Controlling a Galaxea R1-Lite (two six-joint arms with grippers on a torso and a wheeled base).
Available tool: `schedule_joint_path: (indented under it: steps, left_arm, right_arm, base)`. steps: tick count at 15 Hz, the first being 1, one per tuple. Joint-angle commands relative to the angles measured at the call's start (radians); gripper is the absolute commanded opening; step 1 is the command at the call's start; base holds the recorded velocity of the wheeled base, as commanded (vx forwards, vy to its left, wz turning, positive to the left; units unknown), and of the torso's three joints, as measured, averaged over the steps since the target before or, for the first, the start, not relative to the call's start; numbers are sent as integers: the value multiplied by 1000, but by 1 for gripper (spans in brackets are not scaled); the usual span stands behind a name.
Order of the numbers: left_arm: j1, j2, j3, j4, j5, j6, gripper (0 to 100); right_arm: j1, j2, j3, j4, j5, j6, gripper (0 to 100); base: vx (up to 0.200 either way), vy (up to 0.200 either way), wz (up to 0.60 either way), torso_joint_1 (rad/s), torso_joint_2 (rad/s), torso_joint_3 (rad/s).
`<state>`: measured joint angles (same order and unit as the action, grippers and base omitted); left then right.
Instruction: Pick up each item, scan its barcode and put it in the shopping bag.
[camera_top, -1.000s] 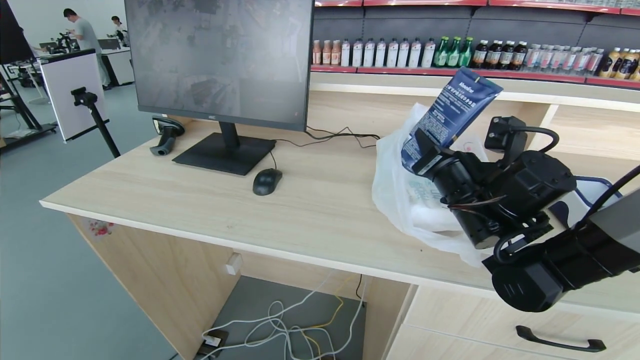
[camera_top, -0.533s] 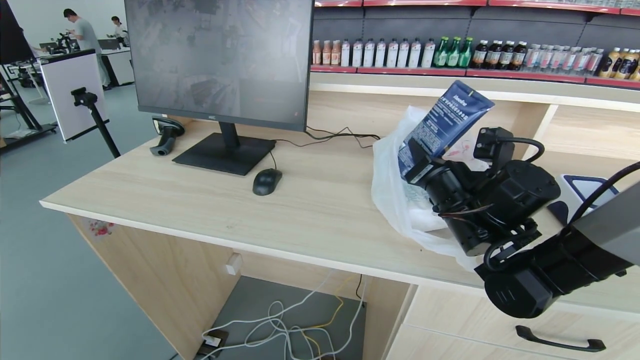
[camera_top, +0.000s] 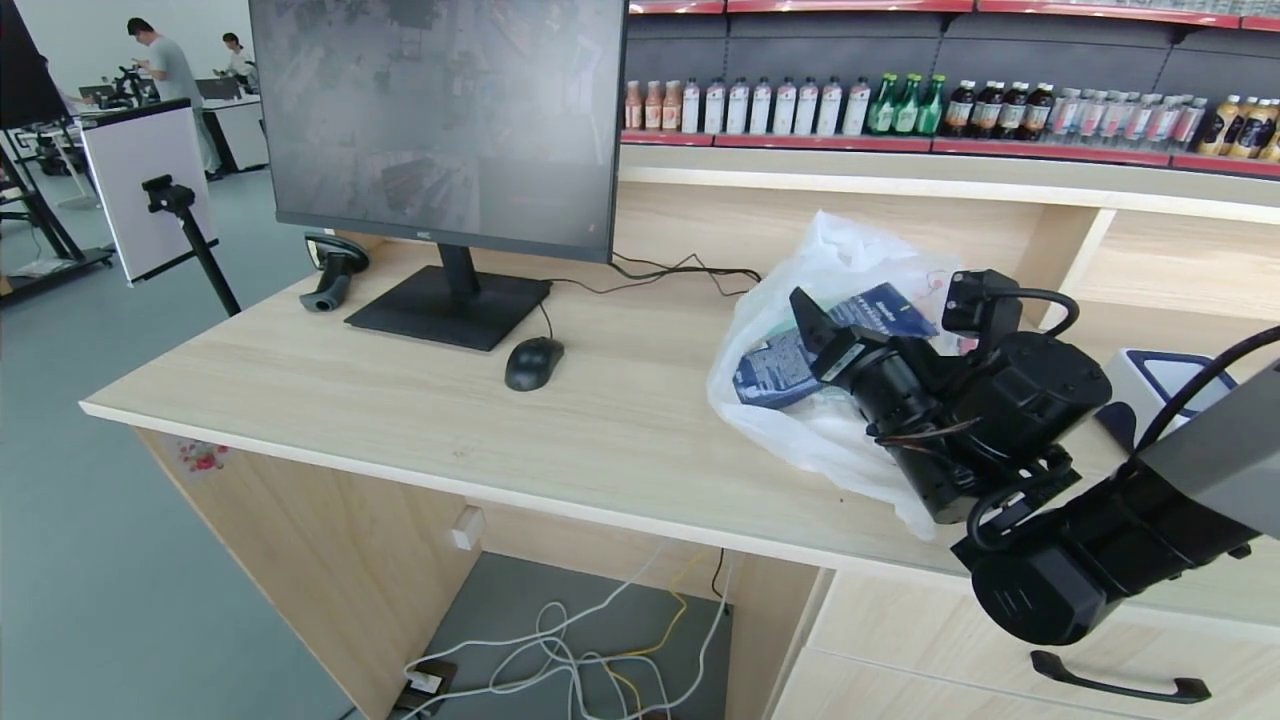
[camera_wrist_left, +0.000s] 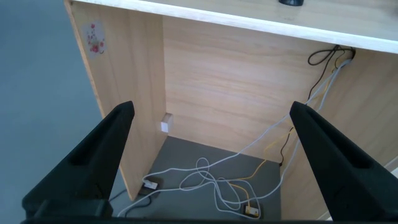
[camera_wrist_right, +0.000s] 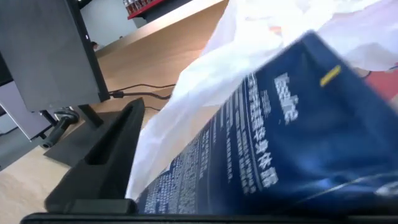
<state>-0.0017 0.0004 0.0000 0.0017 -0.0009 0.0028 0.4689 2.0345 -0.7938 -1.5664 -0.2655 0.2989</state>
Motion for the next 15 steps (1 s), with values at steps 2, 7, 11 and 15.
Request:
schedule_joint_path:
  steps: [2,7,11,15]
  left_arm:
    - [0,0,0,0,-1,0,100]
    - [0,0,0,0,-1,0,100]
    - [0,0,0,0,-1,0,100]
    - [0,0,0,0,-1,0,100]
  right_arm:
    - [-3,-5,-1,-4,2,0,100]
    - [-7,-37,-1,-4,6,-1,100]
    - [-6,-112,53,-4,17,-84,100]
    - [-16,-201,140,-4,88,-196,100]
  base:
    - [0,0,0,0,0,0]
    - [0,0,0,0,0,0]
    - [0,0,0,0,0,0]
    - [0,0,0,0,0,0]
